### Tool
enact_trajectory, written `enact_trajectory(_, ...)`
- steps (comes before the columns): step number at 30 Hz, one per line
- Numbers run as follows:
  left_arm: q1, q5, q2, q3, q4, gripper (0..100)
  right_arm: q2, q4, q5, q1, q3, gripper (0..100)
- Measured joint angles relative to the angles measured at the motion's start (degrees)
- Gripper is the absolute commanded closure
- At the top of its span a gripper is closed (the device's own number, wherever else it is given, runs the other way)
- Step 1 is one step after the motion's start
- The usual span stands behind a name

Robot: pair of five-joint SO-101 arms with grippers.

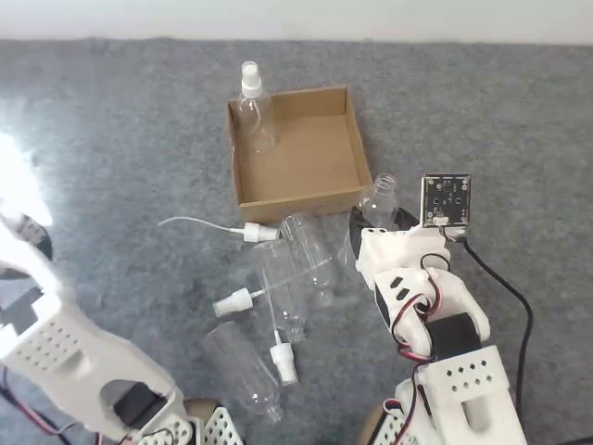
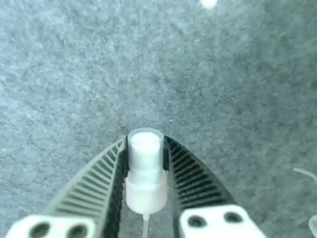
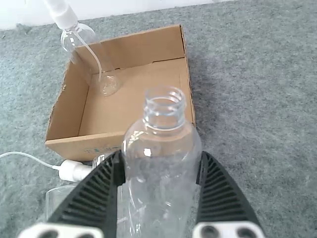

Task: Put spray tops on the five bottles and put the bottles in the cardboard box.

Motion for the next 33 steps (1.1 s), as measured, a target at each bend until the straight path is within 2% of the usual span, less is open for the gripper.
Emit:
enact_trajectory(5, 0.0, 0.0, 0.0, -5.1, 1.1, 99, 0.0, 0.7, 4.7, 0.0, 0.0, 94.3)
enact_trajectory(12, 0.0, -1.0, -0.1, -6.9, 1.1, 99, 0.0, 0.9, 5.6, 0.0, 0.0, 94.6)
enact_trajectory(20, 0.3, -1.6, -13.9, -3.3, 1.2, 99, -5.7, 4.4, 5.8, -0.1, 0.0, 94.3)
enact_trajectory(24, 2.1, -1.6, -18.5, -2.3, 1.3, 99, -12.7, 7.8, 6.5, -3.1, 1.1, 94.3)
enact_trajectory(28, 3.5, -1.6, -20.9, -2.3, 1.3, 99, -18.2, 8.1, 10.4, -4.6, 4.4, 94.3)
enact_trajectory(33, 5.1, -1.6, -25.1, -2.3, 1.3, 99, -22.8, 8.2, 11.4, -9.2, 6.4, 94.3)
